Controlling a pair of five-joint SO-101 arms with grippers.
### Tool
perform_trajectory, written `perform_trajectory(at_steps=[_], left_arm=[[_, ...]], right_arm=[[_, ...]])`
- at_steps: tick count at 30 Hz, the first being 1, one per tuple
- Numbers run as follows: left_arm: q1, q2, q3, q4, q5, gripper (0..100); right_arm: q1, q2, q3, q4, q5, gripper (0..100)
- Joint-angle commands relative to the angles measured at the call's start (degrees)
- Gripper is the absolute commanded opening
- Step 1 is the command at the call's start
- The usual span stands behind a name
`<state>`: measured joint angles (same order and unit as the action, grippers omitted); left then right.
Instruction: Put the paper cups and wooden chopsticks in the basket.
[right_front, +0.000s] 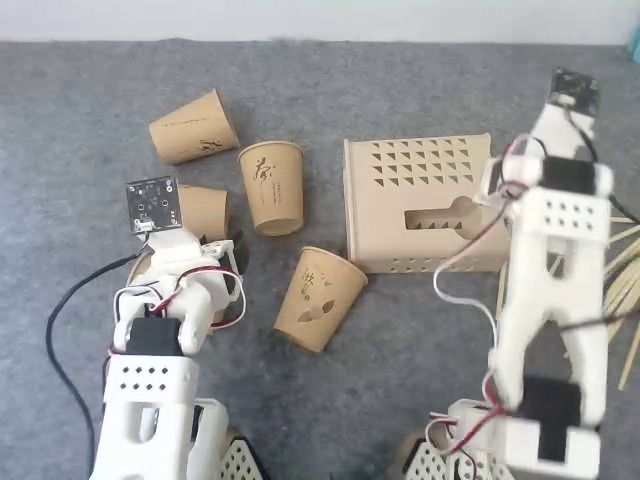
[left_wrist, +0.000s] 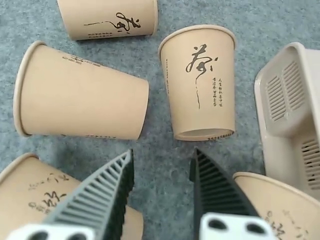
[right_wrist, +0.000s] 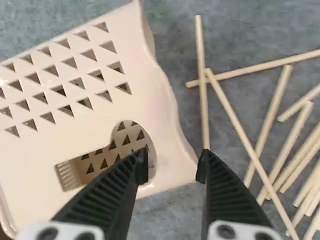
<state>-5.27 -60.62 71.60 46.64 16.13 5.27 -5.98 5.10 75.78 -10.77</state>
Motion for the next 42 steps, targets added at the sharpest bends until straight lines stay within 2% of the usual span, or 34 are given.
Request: perform_trajectory(at_steps=[1,8,15,18,19,21,26,32,42], left_arm=[[0.1,-1.3,-0.6,-1.7,0.7,18],[0.4,-1.3,-0.6,-1.8,0.6,18],[0.4,-1.3,-0.6,-1.8,0.6,18],[0.4,-1.3,-0.5,-1.8,0.6,18],[0.4,-1.3,-0.5,-1.8,0.6,18],[0.4,-1.3,-0.5,-1.8,0.6,18],[0.4,-1.3,-0.4,-1.8,0.5,18],[0.4,-1.3,0.7,-3.1,0.5,18],[0.4,-1.3,0.7,-3.1,0.5,18]], right_arm=[[-0.2,4.2,-5.1,-0.4,-0.6,16.2],[-2.0,13.6,-5.1,-3.8,6.2,16.3],[-5.8,17.5,-5.1,-4.2,9.9,15.0],[-6.6,17.7,-5.1,-4.1,10.1,3.9],[-6.6,17.5,-5.1,-4.1,10.4,0.0],[-6.4,17.4,-5.4,-3.6,10.4,2.4],[-5.1,16.8,-6.8,-3.3,10.4,0.8],[-1.9,12.1,-17.0,3.3,10.6,0.8],[-3.0,8.8,-44.9,11.1,31.7,0.8]])
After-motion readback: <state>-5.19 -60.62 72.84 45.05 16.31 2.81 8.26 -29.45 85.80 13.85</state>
